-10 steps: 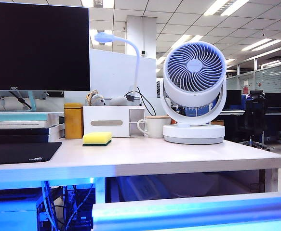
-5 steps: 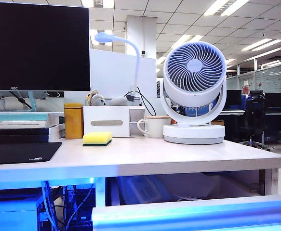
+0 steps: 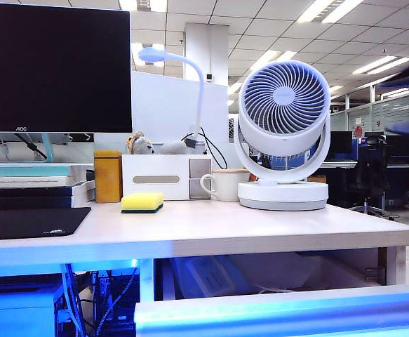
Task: Open the drawer, place the cleaning sponge inside, then close the drawer.
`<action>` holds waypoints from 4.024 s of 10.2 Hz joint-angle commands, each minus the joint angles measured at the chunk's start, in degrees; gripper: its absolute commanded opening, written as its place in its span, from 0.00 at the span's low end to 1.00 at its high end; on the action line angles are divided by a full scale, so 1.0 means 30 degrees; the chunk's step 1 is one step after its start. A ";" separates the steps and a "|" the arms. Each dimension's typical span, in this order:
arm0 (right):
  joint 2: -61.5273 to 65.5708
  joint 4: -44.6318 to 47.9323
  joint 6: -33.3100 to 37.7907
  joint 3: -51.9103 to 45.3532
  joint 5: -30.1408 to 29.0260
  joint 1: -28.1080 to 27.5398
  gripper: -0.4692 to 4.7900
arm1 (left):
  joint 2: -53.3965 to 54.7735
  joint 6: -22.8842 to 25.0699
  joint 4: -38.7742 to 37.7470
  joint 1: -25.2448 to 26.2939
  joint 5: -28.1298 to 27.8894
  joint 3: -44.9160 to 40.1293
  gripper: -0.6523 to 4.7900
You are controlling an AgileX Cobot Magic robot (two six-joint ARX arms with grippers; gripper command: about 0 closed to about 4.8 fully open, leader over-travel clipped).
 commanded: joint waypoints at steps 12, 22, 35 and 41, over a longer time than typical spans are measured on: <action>-0.0415 0.3599 0.4357 0.5107 0.5523 1.0331 0.16 | 0.4248 -0.1231 0.4881 0.0423 -0.7599 0.0087 1.00; -0.6186 -1.3158 -0.8080 0.5931 1.1897 1.1839 0.09 | 1.5555 -0.2229 1.6079 0.4554 -0.5421 0.0182 1.00; -0.6411 -1.4375 -0.8080 0.5938 1.1788 1.1839 0.09 | 2.6483 -0.4437 1.5176 0.5566 -0.6200 0.8641 0.43; -0.6419 -1.4214 -0.8080 0.5952 1.2072 1.1832 0.09 | 2.4800 -0.3759 1.4069 0.5559 0.0692 0.8648 0.16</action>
